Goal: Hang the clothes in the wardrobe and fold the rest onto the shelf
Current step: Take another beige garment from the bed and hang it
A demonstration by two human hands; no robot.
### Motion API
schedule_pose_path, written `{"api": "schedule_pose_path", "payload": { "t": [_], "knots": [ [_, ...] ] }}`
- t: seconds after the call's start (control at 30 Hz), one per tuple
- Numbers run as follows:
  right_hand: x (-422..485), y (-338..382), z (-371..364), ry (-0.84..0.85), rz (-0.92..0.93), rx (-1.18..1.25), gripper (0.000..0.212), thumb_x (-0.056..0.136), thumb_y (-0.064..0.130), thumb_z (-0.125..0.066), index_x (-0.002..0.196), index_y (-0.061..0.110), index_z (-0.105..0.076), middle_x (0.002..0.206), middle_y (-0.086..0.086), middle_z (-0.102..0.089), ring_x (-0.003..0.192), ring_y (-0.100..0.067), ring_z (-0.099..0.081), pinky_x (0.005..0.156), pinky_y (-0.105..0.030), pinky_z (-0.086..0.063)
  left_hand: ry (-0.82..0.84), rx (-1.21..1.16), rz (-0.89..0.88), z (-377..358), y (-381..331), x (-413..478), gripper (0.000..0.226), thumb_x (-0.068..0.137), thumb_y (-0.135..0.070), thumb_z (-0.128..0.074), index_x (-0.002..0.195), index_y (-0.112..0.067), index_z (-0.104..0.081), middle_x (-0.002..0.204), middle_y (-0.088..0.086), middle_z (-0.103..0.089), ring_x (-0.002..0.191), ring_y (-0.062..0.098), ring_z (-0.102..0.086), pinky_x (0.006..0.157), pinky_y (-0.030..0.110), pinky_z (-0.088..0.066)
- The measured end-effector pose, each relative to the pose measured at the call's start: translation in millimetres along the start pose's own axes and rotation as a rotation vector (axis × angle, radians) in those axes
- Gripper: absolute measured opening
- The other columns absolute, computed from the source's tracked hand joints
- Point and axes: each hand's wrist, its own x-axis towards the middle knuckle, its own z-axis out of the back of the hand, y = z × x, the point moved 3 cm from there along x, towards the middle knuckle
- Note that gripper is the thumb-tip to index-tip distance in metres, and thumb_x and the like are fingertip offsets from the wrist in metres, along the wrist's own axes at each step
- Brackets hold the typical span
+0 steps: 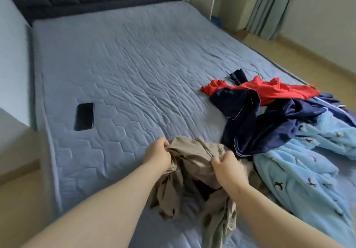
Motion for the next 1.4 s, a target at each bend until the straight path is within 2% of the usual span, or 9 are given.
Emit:
{"api": "schedule_pose_path", "payload": {
  "t": [0.13, 0.27, 0.37, 0.73, 0.83, 0.97, 1.1, 1.27, 1.4],
  "knots": [
    [-48.3, 63.7, 17.8, 0.008, 0.131, 0.074, 0.038, 0.078, 0.051, -0.063, 0.071, 0.017, -0.045, 0.064, 0.005, -0.050, 0.060, -0.011, -0.046, 0.050, -0.026, -0.030, -0.099, -0.086, -0.025, 90.7, -5.7, -26.4, 0.028, 0.081, 0.004, -0.038, 0.087, -0.021, -0.049, 0.101, 0.010, -0.060, 0.093, 0.029, -0.056, 0.077, 0.030, -0.043],
    [-94.9, 125.1, 35.1, 0.081, 0.230, 0.074, 0.029, 0.079, 0.037, -0.067, 0.062, 0.018, -0.053, 0.061, 0.005, -0.054, 0.059, -0.010, -0.050, 0.049, -0.023, -0.034, -0.165, -0.105, -0.089, 179.7, -14.9, -55.3, 0.027, 0.082, 0.002, -0.038, 0.079, -0.024, -0.046, 0.090, 0.006, -0.058, 0.078, 0.024, -0.050, 0.059, 0.028, -0.035],
    [-145.3, 187.2, 58.7, 0.050, 0.321, 0.083, 0.038, 0.084, 0.028, -0.061, 0.053, 0.017, -0.043, 0.053, 0.004, -0.046, 0.055, -0.012, -0.044, 0.047, -0.023, -0.030, -0.249, -0.123, -0.158, 264.7, -23.5, -87.6, 0.024, 0.084, -0.002, -0.040, 0.083, -0.024, -0.049, 0.094, 0.005, -0.060, 0.082, 0.023, -0.050, 0.065, 0.026, -0.035],
    [-352.5, 394.1, 127.4, -0.032, 0.634, 0.337, 0.025, 0.089, 0.028, -0.057, 0.072, 0.009, -0.059, 0.064, -0.006, -0.050, 0.059, -0.017, -0.046, 0.053, -0.023, -0.033, -0.504, -0.341, -0.431, 531.5, -9.6, -234.4, 0.018, 0.092, -0.012, -0.043, 0.083, -0.024, -0.054, 0.090, 0.000, -0.058, 0.084, 0.018, -0.053, 0.067, 0.026, -0.041],
    [-399.8, 432.7, 135.3, -0.018, 0.701, 0.479, 0.023, 0.088, 0.027, -0.057, 0.077, 0.009, -0.066, 0.070, -0.009, -0.054, 0.067, -0.021, -0.050, 0.061, -0.027, -0.039, -0.566, -0.448, -0.467, 579.6, -0.9, -271.1, 0.016, 0.093, -0.016, -0.046, 0.086, -0.025, -0.057, 0.095, 0.001, -0.061, 0.089, 0.020, -0.056, 0.080, 0.034, -0.049],
    [-441.8, 463.4, 145.5, 0.041, 0.728, 0.626, 0.017, 0.087, 0.024, -0.055, 0.080, 0.008, -0.060, 0.077, -0.008, -0.045, 0.071, -0.021, -0.041, 0.064, -0.029, -0.034, -0.595, -0.580, -0.537, 617.6, 1.7, -315.0, 0.014, 0.091, -0.011, -0.049, 0.093, -0.019, -0.061, 0.100, 0.006, -0.064, 0.097, 0.024, -0.059, 0.091, 0.040, -0.050],
    [-466.2, 478.1, 150.5, 0.191, 0.688, 0.884, 0.036, 0.088, 0.021, -0.057, 0.103, -0.011, -0.058, 0.083, -0.011, -0.057, 0.075, -0.022, -0.050, 0.068, -0.031, -0.043, -0.436, -0.615, -0.756, 621.9, 0.2, -352.6, 0.017, 0.088, -0.018, -0.061, 0.100, -0.031, -0.060, 0.111, -0.003, -0.063, 0.103, 0.013, -0.059, 0.090, 0.028, -0.050],
    [-492.2, 483.1, 152.0, 0.403, 0.644, 1.058, 0.025, 0.089, 0.030, -0.061, 0.084, 0.006, -0.065, 0.085, -0.013, -0.067, 0.078, -0.027, -0.064, 0.071, -0.037, -0.054, -0.255, -0.216, -0.768, 578.5, -11.9, -368.5, 0.103, 0.060, -0.060, -0.072, 0.142, -0.039, -0.014, 0.127, -0.021, -0.031, 0.118, 0.004, -0.041, 0.098, 0.019, -0.037],
    [-483.6, 463.0, 139.4, 0.455, 0.616, 1.022, 0.030, 0.090, 0.033, -0.059, 0.092, 0.003, -0.064, 0.098, -0.018, -0.066, 0.089, -0.030, -0.064, 0.079, -0.041, -0.054, -0.185, -0.439, -0.688, 553.0, -4.8, -362.8, 0.061, 0.080, -0.027, -0.071, 0.132, -0.032, -0.040, 0.120, -0.010, -0.055, 0.106, 0.009, -0.057, 0.091, 0.024, -0.050]
  ]
}}
